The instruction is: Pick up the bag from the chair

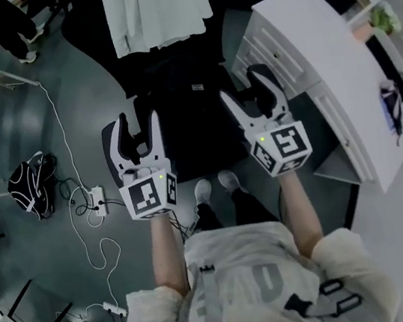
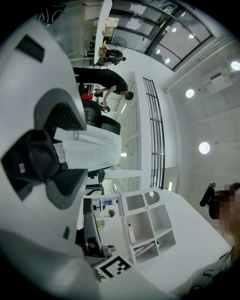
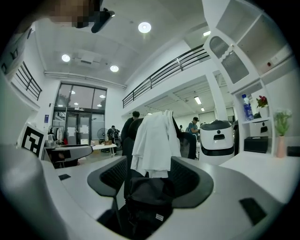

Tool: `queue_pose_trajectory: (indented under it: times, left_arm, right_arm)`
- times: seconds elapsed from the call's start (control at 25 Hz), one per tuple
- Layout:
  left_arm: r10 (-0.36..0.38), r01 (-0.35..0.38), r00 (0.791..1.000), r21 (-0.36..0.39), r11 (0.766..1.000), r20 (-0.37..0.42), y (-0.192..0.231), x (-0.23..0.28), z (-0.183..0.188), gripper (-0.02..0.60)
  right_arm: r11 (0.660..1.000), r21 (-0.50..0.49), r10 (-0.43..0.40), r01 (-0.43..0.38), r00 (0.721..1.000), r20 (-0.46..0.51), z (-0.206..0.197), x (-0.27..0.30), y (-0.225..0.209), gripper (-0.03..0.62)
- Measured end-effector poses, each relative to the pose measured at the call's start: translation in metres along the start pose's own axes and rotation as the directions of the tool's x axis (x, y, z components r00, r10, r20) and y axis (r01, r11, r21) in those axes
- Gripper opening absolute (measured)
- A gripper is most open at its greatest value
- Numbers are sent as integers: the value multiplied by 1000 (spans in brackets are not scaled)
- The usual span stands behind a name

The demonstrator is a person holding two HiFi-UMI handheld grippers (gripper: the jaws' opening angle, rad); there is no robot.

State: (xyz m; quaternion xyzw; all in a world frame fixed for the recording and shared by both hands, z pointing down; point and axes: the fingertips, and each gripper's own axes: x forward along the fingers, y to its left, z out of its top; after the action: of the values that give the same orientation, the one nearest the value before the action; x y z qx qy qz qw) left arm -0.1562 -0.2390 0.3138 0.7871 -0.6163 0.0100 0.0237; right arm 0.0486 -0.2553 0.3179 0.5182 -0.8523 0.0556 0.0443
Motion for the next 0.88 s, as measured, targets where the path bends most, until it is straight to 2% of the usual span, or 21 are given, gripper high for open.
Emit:
queue_pose_trajectory:
  times: [0.24, 0.44, 0.56, 0.88]
  left_arm:
    - [1, -1, 1000, 34, 999, -5, 17, 43, -57, 239]
    - [-1, 0, 998, -12, 1000, -57, 26, 66, -145, 239]
    - [-8, 7, 995, -4, 1000, -96, 25, 75, -197, 239]
    - [19, -20, 986, -4, 1000, -165, 38, 86, -290, 239]
  right_arm:
    - [1000, -15, 27, -27, 1000, -9, -51, 53, -22, 267]
    - [1000, 3, 26, -26, 999, -31, -124, 85, -35, 267]
    - [1000, 8, 13, -12, 998, -58, -169, 97, -44, 267]
    - [1000, -20, 6, -9, 990, -143, -261, 108, -52, 267]
